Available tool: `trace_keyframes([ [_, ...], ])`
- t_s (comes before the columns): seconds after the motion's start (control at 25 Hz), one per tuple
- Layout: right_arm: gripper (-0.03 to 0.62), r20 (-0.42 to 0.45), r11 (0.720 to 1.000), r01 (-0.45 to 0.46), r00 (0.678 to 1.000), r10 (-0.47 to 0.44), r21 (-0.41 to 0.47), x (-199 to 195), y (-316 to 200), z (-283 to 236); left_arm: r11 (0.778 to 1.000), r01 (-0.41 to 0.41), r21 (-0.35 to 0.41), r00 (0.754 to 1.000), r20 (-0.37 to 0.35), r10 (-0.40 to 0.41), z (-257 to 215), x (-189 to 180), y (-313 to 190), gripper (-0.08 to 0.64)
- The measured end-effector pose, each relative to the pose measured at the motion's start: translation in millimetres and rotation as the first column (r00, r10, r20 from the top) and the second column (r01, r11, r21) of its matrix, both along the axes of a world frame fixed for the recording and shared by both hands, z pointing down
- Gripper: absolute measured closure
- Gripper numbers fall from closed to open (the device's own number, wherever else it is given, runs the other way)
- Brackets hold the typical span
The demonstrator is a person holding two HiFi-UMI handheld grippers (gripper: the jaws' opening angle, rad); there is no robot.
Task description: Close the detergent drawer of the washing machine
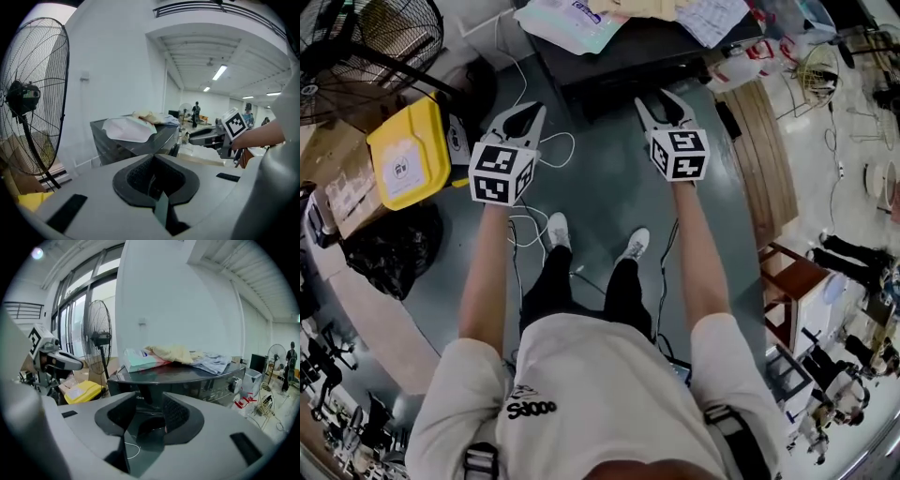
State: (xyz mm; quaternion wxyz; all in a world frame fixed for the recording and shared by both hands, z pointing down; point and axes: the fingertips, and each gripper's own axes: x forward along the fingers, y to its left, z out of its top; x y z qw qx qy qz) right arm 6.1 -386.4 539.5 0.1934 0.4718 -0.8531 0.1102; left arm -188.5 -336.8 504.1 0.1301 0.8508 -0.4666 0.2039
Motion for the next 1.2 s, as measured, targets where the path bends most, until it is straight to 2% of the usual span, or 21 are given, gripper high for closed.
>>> trace_keyframes([
  [0.08,0.459,0.028,1.0,0.005,1.0,-0.005,0.013,19,14,-19,1.0,-0.004,0.016,1.0,-0.003,0.004,-12,12,8,0.541],
  [0.24,0.578,0.0,0.999,0.002,1.0,-0.002,0.04,49,39,-57,0.999,-0.015,0.049,1.0,0.002,0.015,-38,33,22,0.541],
  [0.48,0.586,-0.052,0.997,0.013,0.999,-0.01,0.074,81,81,-115,0.992,-0.048,0.12,0.999,0.018,0.047,-91,61,45,0.541],
  [0.76,0.584,-0.08,0.987,0.014,0.997,-0.001,0.161,103,129,-184,0.979,-0.082,0.185,0.995,0.063,0.071,-148,70,77,0.541],
  [0.88,0.586,-0.098,0.978,0.032,0.995,-0.012,0.204,104,144,-213,0.97,-0.087,0.225,0.995,0.063,0.075,-173,76,86,0.541],
  [1.04,0.586,-0.167,0.959,0.064,0.986,-0.017,0.277,100,158,-246,0.957,-0.094,0.273,0.995,0.056,0.082,-202,84,101,0.541],
  [1.2,0.586,-0.167,0.939,0.088,0.985,-0.033,0.334,95,172,-276,0.943,-0.107,0.317,0.994,0.065,0.091,-225,91,118,0.541],
])
